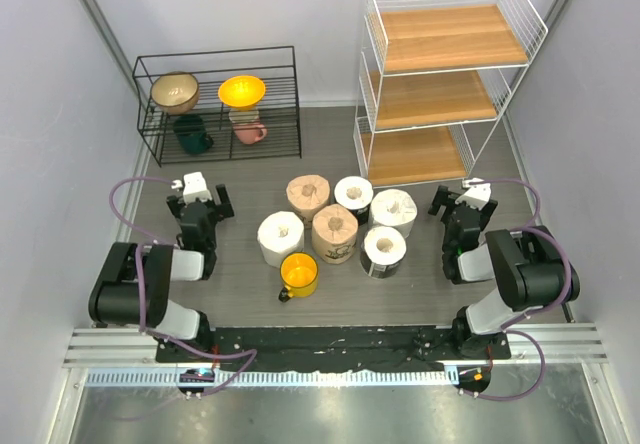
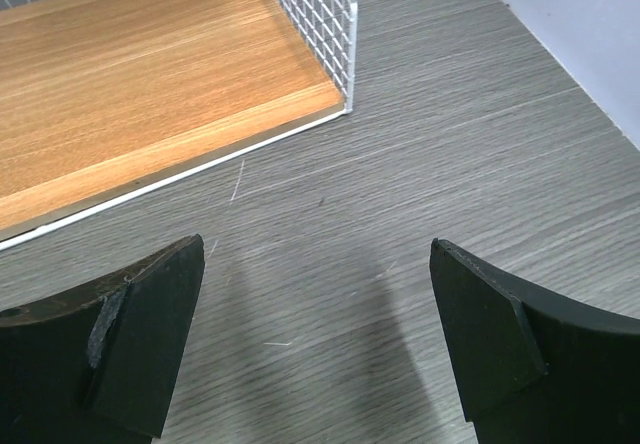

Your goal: Place and organize the paper towels onto the shelf

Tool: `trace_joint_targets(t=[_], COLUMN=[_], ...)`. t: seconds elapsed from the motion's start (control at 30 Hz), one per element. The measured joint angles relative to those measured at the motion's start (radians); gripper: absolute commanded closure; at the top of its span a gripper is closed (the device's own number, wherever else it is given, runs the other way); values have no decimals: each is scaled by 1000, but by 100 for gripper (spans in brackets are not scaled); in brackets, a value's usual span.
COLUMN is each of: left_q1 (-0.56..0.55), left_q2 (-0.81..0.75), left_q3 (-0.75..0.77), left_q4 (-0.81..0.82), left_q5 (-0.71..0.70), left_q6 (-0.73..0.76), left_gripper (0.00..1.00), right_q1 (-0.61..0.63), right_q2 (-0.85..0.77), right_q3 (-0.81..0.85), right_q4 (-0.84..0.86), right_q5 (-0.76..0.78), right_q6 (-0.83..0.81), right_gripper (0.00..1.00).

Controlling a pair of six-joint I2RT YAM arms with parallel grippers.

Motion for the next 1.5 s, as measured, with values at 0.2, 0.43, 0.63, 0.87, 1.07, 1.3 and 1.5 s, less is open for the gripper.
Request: trace_joint_targets(t=[0.2, 0.43, 0.63, 0.87, 1.07, 1.3, 1.5], left_q1=[0, 0, 0, 0, 0, 0, 0], left_q2=[-185, -373, -439, -520, -562, -533, -567], left_q3=[45, 154, 229, 291, 341, 483, 459], left_q4=[-175, -397, -603, -824, -964, -1171, -1212], left_q5=[-36, -123, -140, -72, 16, 56, 104], left_q6=[-11, -105, -229, -398, -505, -605, -646], left_gripper=[0, 0, 0, 0, 0, 0, 0], right_q1=[12, 35, 35, 35, 36, 36, 37], right_q2=[-96, -359, -499, -595, -653, -664, -710], right_q3=[7, 95, 288, 413, 512, 597, 597], right_q4=[-92, -322, -657, -983, -1242, -1412, -1497], right_q5=[26, 69, 26, -72, -117, -166, -153], right_q6=[0, 47, 135, 231, 307, 400, 509], right_gripper=[0, 0, 0, 0, 0, 1, 0])
